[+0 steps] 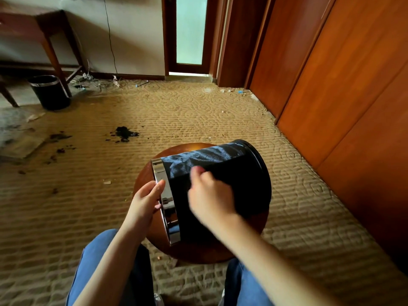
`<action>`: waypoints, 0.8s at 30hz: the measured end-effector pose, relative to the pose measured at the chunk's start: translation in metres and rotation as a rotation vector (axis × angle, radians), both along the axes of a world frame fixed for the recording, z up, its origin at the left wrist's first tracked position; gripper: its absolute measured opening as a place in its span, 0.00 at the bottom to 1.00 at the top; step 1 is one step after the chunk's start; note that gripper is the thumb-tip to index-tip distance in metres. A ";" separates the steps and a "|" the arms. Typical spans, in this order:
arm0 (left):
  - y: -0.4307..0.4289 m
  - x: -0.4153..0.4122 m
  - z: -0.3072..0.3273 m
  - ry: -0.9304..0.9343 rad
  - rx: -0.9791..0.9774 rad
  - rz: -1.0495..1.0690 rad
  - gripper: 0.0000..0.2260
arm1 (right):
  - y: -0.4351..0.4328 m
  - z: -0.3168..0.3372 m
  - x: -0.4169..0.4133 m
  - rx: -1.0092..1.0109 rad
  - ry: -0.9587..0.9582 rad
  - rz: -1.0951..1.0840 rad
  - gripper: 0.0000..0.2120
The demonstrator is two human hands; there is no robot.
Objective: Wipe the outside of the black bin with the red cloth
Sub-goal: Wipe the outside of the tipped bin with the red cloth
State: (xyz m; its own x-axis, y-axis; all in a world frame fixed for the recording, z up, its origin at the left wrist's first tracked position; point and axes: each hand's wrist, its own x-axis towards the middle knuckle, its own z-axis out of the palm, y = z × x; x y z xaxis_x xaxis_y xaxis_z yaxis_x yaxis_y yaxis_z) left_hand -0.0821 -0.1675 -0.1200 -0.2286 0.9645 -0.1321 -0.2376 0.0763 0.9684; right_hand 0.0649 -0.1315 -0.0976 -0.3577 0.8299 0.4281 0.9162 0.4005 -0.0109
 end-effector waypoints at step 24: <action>-0.006 0.007 -0.005 -0.296 -0.053 -0.061 0.09 | 0.022 0.016 0.074 -0.187 0.048 -0.030 0.22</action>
State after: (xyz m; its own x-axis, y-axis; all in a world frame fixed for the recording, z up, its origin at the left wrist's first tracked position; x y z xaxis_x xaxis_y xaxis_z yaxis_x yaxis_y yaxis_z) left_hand -0.0747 -0.1736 -0.1251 -0.1142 0.9654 -0.2346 -0.5022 0.1476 0.8521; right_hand 0.1387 -0.1100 -0.0819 -0.3147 0.9066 0.2813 0.9242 0.3602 -0.1268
